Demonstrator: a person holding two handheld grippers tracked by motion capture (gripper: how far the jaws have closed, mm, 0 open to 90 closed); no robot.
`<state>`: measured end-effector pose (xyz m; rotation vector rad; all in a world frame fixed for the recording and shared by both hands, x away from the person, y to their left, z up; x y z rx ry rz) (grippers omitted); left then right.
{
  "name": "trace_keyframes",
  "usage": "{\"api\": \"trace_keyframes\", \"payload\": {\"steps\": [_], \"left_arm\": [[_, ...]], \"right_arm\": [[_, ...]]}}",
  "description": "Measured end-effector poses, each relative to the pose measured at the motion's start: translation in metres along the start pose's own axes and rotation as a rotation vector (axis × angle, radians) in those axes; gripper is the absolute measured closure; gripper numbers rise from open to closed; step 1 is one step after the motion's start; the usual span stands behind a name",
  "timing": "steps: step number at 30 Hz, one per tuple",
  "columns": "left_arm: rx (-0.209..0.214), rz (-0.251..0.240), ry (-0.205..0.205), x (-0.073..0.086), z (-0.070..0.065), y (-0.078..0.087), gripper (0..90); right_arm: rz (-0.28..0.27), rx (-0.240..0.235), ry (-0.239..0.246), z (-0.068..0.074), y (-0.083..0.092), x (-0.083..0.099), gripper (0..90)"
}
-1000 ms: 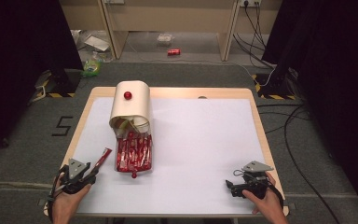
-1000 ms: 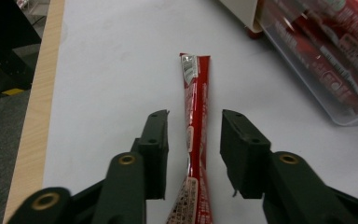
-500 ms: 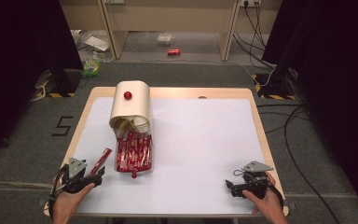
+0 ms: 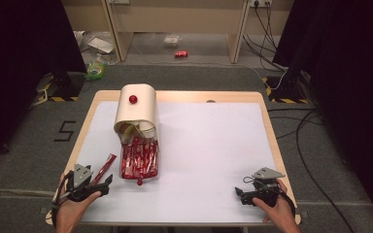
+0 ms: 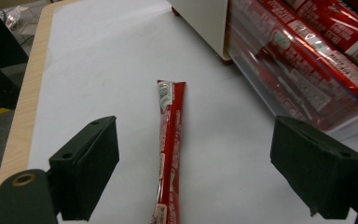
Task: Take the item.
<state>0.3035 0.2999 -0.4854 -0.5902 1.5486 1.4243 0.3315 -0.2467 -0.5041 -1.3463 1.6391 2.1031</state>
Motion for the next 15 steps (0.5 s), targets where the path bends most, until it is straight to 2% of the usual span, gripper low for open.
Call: {"api": "trace_keyframes", "payload": {"steps": [15], "left_arm": [[0.045, -0.025, -0.049, -0.004, -0.013, 0.005, 15.1]], "right_arm": [[0.000, 0.000, 0.000, 0.000, 0.000, 0.000, 0.3]]}}
Point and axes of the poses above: each handheld gripper's, and its own axes: y roughly backward along the jaws, x roughly out of its underside, z roughly to its left, the point moved 1 cm from there along -y, roughly forward along the jaws, and after that the axes turned 2 degrees about -z, right-handed, at the moved point
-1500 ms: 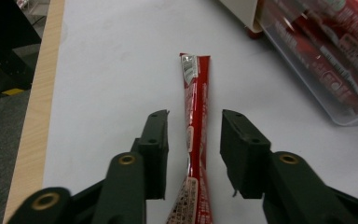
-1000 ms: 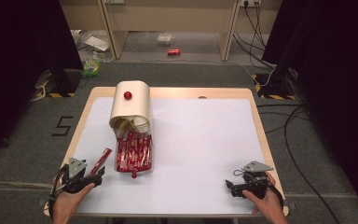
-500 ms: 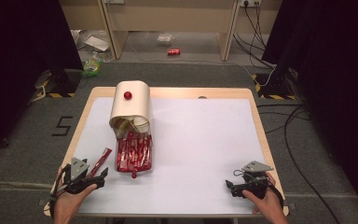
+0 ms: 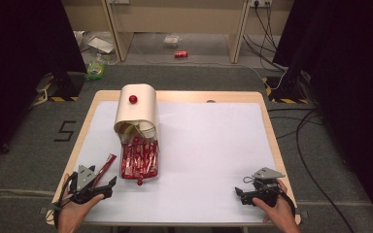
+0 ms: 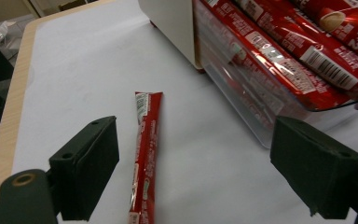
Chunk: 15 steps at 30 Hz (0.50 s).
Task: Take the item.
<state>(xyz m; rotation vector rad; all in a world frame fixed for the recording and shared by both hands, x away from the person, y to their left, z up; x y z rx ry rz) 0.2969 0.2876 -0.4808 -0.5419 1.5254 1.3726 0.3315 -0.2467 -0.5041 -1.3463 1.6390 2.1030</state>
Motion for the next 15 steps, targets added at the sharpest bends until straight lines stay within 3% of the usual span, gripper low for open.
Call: {"api": "trace_keyframes", "payload": {"steps": [15], "left_arm": [[0.023, 0.004, -0.035, 0.002, -0.015, 0.004, 15.2]], "right_arm": [[0.000, 0.000, 0.000, 0.000, 0.000, 0.000, 0.3]]}}
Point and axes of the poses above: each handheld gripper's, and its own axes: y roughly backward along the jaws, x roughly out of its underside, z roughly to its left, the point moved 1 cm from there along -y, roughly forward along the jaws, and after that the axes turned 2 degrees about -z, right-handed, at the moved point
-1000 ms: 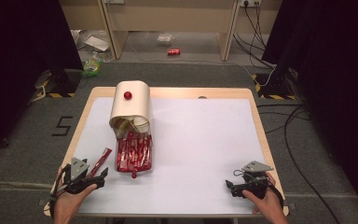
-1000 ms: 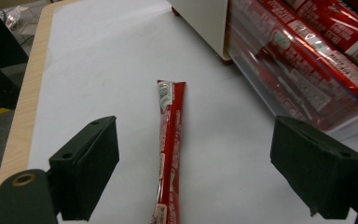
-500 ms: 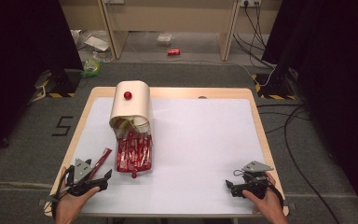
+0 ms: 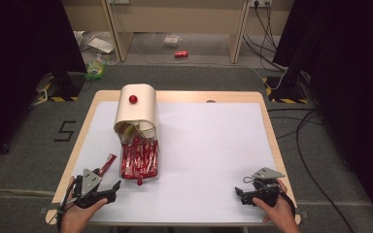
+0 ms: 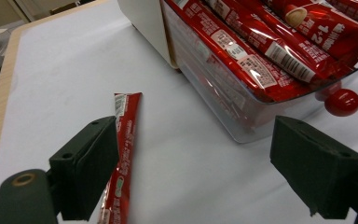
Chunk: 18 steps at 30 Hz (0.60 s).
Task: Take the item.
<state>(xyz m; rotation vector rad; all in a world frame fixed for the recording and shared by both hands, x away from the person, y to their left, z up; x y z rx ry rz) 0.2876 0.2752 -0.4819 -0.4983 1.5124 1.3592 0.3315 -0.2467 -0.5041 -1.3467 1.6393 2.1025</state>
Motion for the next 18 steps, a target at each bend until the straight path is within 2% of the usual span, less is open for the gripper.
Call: {"api": "trace_keyframes", "payload": {"steps": [9, 18], "left_arm": [[0.015, 0.001, -0.011, 0.0017, -0.0065, 0.0016, 15.2], [0.015, 0.002, 0.000, 0.0008, -0.0100, -0.0013, 15.2]], "right_arm": [[0.000, 0.000, 0.000, 0.0000, 0.0000, 0.0000, 0.3], [0.001, 0.000, -0.001, 0.0000, 0.0000, 0.0000, 0.3]]}}
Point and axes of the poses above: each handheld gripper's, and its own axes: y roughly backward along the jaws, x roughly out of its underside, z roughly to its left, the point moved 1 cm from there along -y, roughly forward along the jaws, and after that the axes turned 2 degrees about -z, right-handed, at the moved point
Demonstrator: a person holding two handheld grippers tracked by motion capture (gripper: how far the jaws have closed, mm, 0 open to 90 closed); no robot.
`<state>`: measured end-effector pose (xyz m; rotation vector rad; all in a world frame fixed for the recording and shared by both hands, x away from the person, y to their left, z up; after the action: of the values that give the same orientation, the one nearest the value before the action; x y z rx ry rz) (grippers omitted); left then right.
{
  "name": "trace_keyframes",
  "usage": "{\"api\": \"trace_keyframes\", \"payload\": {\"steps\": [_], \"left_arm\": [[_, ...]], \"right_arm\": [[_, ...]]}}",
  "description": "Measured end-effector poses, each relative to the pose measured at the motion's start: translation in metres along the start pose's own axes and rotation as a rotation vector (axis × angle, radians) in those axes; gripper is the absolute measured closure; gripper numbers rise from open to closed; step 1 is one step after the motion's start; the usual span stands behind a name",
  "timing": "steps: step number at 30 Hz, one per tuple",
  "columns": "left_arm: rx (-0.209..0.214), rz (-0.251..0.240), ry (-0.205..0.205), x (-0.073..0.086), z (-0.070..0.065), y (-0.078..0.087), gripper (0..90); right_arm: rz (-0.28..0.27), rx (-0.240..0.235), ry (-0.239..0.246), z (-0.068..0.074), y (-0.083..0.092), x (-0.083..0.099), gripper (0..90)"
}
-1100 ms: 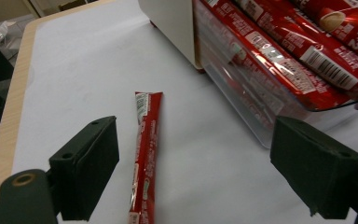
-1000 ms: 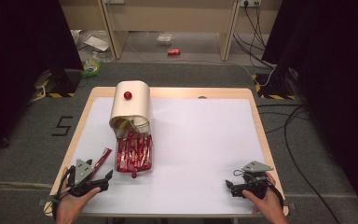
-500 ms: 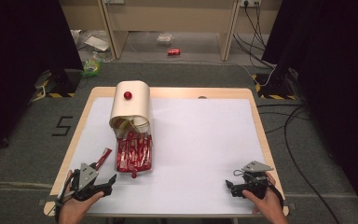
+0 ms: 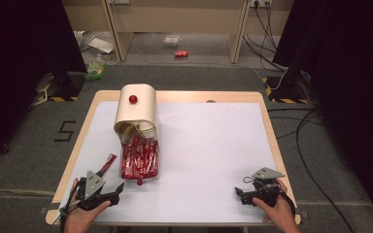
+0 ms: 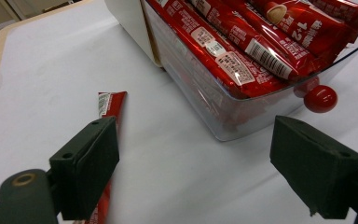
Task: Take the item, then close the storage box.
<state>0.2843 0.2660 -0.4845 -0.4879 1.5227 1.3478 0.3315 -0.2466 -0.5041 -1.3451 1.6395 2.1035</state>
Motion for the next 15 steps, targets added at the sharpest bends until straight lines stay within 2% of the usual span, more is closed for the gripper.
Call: {"api": "trace_keyframes", "payload": {"steps": [7, 15], "left_arm": [[-0.002, -0.007, 0.007, -0.0030, -0.0053, -0.0044, 15.3], [-0.006, -0.012, 0.012, -0.0036, -0.0048, -0.0065, 15.3]], "right_arm": [[0.000, 0.000, 0.000, 0.0000, 0.0000, 0.0000, 0.3], [0.001, 0.000, 0.000, -0.0001, 0.0000, 0.0000, 0.3]]}}
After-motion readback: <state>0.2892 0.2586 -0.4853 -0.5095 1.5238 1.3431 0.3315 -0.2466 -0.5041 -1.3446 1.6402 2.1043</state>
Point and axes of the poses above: each handheld gripper's, and its own axes: y roughly backward along the jaws, x roughly out of its underside, z roughly to its left, the point moved 1 cm from there along -y, roughly forward along the jaws, and after that the axes turned 2 degrees about -z, right-handed, at the moved point
